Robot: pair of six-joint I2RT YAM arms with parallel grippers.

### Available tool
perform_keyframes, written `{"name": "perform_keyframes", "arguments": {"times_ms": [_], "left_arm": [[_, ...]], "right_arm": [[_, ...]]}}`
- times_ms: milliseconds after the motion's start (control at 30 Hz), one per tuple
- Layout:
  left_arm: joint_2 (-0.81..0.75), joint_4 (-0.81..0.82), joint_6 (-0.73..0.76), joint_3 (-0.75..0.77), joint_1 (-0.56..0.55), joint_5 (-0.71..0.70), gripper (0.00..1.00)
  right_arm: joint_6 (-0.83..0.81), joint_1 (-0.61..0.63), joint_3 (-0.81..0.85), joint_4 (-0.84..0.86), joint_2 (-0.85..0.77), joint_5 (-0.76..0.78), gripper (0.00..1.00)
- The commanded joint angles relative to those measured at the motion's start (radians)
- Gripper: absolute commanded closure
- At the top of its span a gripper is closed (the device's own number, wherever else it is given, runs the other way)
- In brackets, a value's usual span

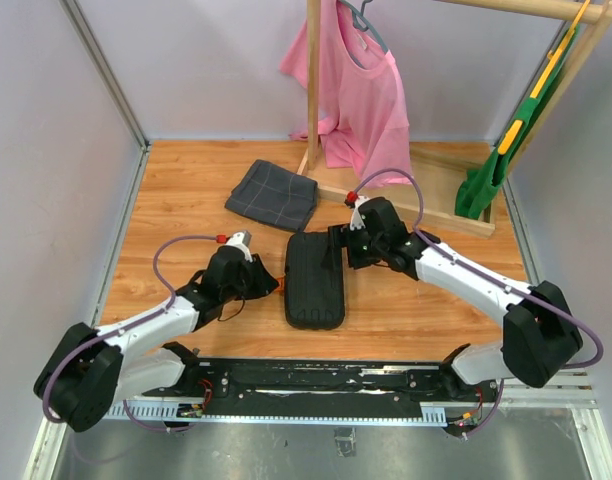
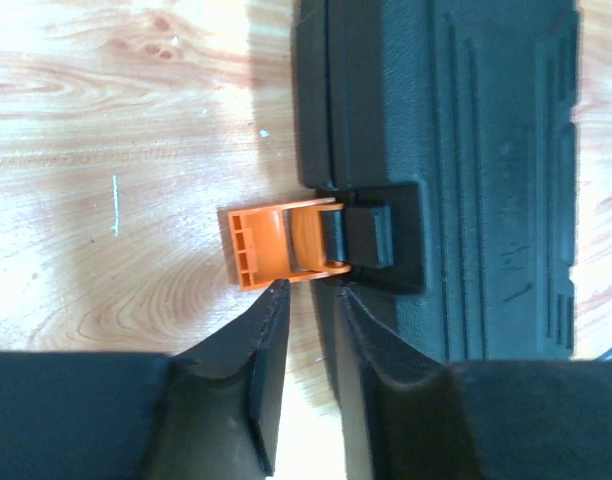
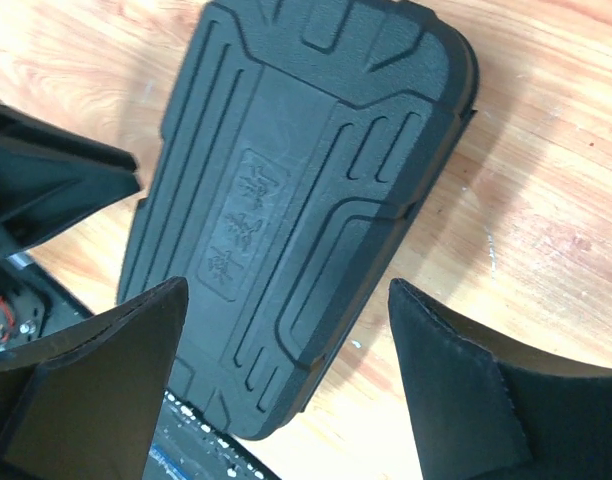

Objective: Sort the tools into containers
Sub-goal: Close the storage box at the center of the board, then move the storage box to the center of the board.

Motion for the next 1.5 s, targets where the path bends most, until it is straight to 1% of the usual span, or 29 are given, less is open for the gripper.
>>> {"name": "perform_keyframes", "arguments": {"times_ms": [0, 133, 200, 333, 500, 567, 633, 733, 867, 1033, 1233, 1467], "left_arm": [[-0.093, -0.059, -0.015, 0.025, -0.005, -0.022, 0.64], [-0.124, -0.047, -0.033, -0.001, -0.005, -0.007, 0.45], [-0.122, -0.035, -0.046, -0.012, -0.005, 0.004, 0.38], [-0.128, -0.003, -0.073, -0.040, -0.005, 0.018, 0.31], [-0.142, 0.018, -0.087, -0.064, -0.004, 0.005, 0.26], [-0.136, 0.028, -0.089, -0.070, -0.005, 0.017, 0.26], [-0.129, 0.057, -0.081, -0.074, -0.005, 0.061, 0.26], [-0.122, 0.095, -0.076, -0.081, -0.005, 0.129, 0.32], [-0.137, 0.109, -0.078, -0.093, -0.015, 0.165, 0.37], [-0.136, 0.119, -0.082, -0.106, -0.059, 0.157, 0.38], [-0.054, 0.179, -0.117, -0.093, -0.146, 0.125, 0.41], [0.034, 0.217, -0.136, -0.031, -0.246, 0.095, 0.43]], "right_arm": [[0.008, 0.030, -0.026, 0.007, 0.032, 0.050, 0.16], [0.018, 0.052, -0.019, 0.023, 0.076, 0.049, 0.11], [0.020, 0.065, -0.013, 0.023, 0.097, 0.056, 0.09], [0.018, 0.084, 0.003, 0.008, 0.119, 0.090, 0.08], [-0.013, 0.108, 0.043, -0.057, 0.126, 0.167, 0.08], [-0.016, 0.113, 0.052, -0.080, 0.133, 0.180, 0.08], [-0.013, 0.113, 0.052, -0.093, 0.142, 0.189, 0.08], [-0.008, 0.114, 0.037, -0.107, 0.143, 0.228, 0.09], [-0.031, 0.114, 0.049, -0.150, 0.167, 0.272, 0.09], [-0.060, 0.114, 0.069, -0.190, 0.212, 0.297, 0.09], [-0.081, 0.106, 0.074, -0.229, 0.212, 0.359, 0.09], [-0.106, 0.071, 0.062, -0.244, 0.196, 0.364, 0.09]]}}
